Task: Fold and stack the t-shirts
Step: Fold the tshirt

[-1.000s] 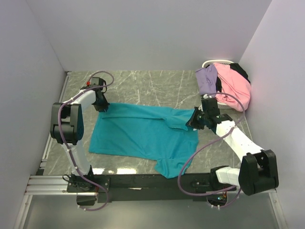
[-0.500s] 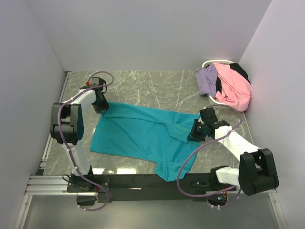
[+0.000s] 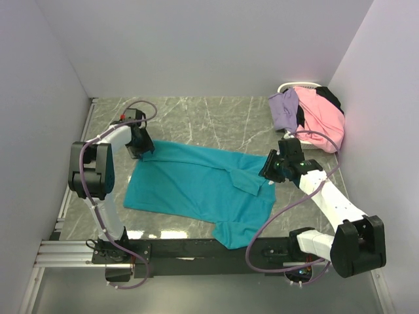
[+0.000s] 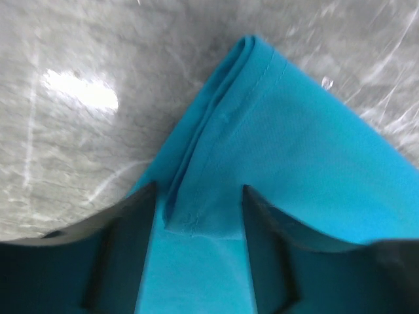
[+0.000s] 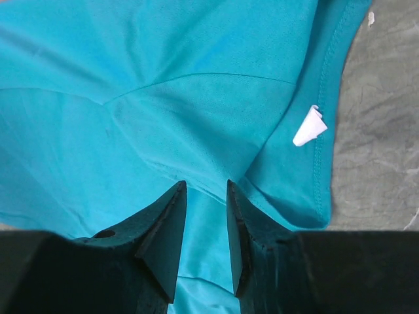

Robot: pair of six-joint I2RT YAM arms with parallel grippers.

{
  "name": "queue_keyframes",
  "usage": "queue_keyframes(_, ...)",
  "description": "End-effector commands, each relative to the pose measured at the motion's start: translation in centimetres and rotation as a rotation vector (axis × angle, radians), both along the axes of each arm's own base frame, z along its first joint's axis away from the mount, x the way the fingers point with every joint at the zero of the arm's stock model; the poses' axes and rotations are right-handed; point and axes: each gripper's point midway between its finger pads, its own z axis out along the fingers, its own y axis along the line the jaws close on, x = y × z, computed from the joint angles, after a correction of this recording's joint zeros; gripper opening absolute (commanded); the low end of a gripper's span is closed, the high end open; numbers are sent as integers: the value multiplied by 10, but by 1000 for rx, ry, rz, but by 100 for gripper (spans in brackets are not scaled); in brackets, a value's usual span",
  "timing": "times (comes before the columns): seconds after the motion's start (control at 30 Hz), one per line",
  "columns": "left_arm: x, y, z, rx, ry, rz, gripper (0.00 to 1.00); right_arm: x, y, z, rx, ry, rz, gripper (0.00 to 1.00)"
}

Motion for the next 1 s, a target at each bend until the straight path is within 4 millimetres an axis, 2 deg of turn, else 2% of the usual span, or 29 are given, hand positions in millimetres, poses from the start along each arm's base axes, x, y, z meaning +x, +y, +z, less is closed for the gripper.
queue_keyframes(0.0,2,-14,17,-72,-62,-13,52,6,2,9,0,-38,12,38)
queue_keyframes(0.03,3,-14,17,-75,-66,-15,50,5,3,7,1,-35,15,38)
queue_keyframes(0.17,2,-17,14,-91,-63,-19,26,4,4,3,4,-27,16,38)
queue_keyframes(0.2,3,-17,15,-88,-67,-16,24,4,4,3,3,-29,19,38)
queue_keyframes(0.23,4,-16,15,-86,-67,-17,14,3,3,3,2,-30,19,38)
queue_keyframes(0.27,6,-17,18,-86,-71,-17,11,4,3,3,0,-30,19,38)
queue_keyframes(0.4,11,-1,28,-2,-78,4,8,1,3,-1,-1,-21,23,38)
queue_keyframes(0.57,20,16,43,97,-87,25,9,-4,5,-12,6,14,38,37)
queue_keyframes(0.67,21,27,44,142,-79,43,11,-5,6,-16,6,26,45,36)
queue_keyframes(0.8,20,26,35,136,-59,41,14,-5,6,-17,1,31,50,36)
queue_keyframes(0.87,17,29,29,147,-37,45,19,-5,6,-18,-1,35,54,36)
queue_keyframes(0.9,15,30,24,154,-23,48,27,-5,6,-19,-2,38,51,36)
queue_keyframes(0.93,12,31,21,158,-11,52,53,-5,5,-19,-2,38,47,36)
queue_keyframes(0.97,9,33,19,170,-2,64,65,-3,4,-19,-8,34,46,36)
